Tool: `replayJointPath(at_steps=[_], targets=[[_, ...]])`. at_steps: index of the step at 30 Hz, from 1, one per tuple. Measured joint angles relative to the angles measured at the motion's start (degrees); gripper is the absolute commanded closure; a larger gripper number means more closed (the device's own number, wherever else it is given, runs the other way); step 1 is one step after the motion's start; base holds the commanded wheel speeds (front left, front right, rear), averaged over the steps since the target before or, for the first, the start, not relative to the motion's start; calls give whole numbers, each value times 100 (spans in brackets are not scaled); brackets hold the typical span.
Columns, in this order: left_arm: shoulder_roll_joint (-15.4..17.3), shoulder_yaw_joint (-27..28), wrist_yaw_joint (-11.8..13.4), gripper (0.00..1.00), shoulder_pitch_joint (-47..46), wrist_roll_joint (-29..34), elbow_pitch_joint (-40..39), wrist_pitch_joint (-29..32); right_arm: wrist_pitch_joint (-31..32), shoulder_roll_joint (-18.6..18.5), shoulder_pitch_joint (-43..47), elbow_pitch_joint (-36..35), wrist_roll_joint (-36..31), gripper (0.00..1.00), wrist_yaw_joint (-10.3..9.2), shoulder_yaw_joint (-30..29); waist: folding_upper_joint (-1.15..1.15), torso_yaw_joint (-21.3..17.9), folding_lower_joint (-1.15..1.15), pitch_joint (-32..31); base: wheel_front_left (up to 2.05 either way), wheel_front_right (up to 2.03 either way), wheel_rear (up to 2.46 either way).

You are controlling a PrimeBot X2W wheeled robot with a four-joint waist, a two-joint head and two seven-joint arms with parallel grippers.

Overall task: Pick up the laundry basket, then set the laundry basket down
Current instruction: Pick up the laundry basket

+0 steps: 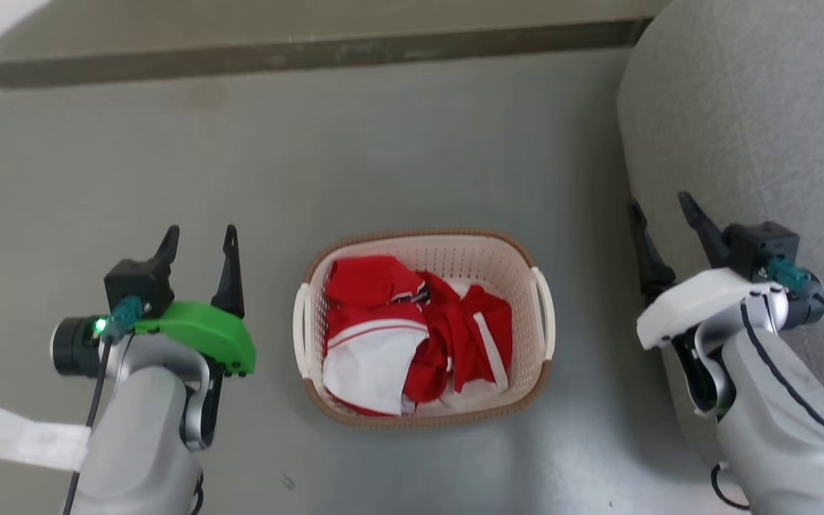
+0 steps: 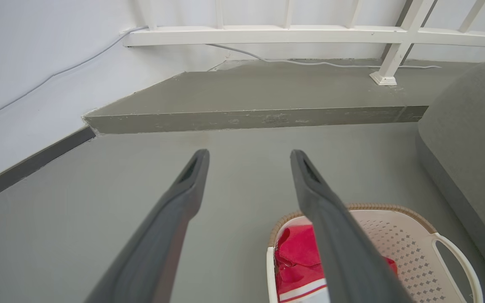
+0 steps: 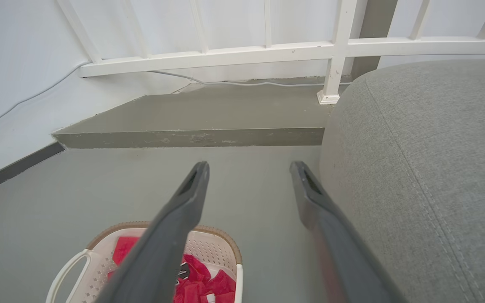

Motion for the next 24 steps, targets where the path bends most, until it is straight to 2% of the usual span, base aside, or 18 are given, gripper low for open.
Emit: replayJointPath(at_steps=[9,24], targets=[[-94,-32,-102,0,-564,0,204,24,-1,41,-575,102,-2,0,13,-23,0,27,0,732,0,0,0],[-146,-116,-352,0,-1509,0,743,183,-2,153,-1474,453,-63,0,151,29,0,67,1,1843,0,0,0]])
